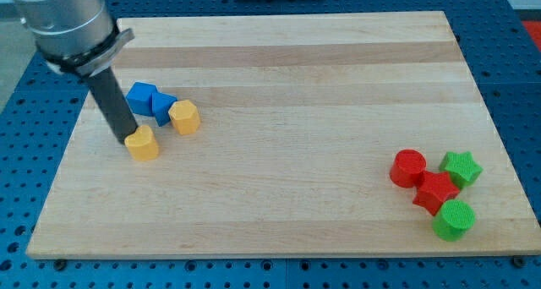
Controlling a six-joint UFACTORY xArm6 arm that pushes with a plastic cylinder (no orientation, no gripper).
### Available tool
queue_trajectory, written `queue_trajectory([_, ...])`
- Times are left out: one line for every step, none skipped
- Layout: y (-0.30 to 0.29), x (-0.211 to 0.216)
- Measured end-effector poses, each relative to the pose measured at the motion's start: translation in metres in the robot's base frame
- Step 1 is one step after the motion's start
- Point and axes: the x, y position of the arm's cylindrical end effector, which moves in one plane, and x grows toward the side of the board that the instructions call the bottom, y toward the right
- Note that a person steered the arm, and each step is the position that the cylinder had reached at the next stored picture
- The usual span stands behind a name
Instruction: Push the yellow heart to the yellow hexagon
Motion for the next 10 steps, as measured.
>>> queue_trajectory([-0.001, -0.001])
queue_trajectory([-0.014, -0.039])
queue_trajectory([-0.017, -0.094])
queue_trajectory([-0.028, -0.084])
queue_trajectory([-0.042, -0.04])
queue_trajectory([-0.046, -0.001])
queue_trajectory([-0.046, 0.032])
queue_trajectory([-0.038, 0.059])
queue_trajectory([0.004, 0.053])
queue_trajectory([0.024, 0.053])
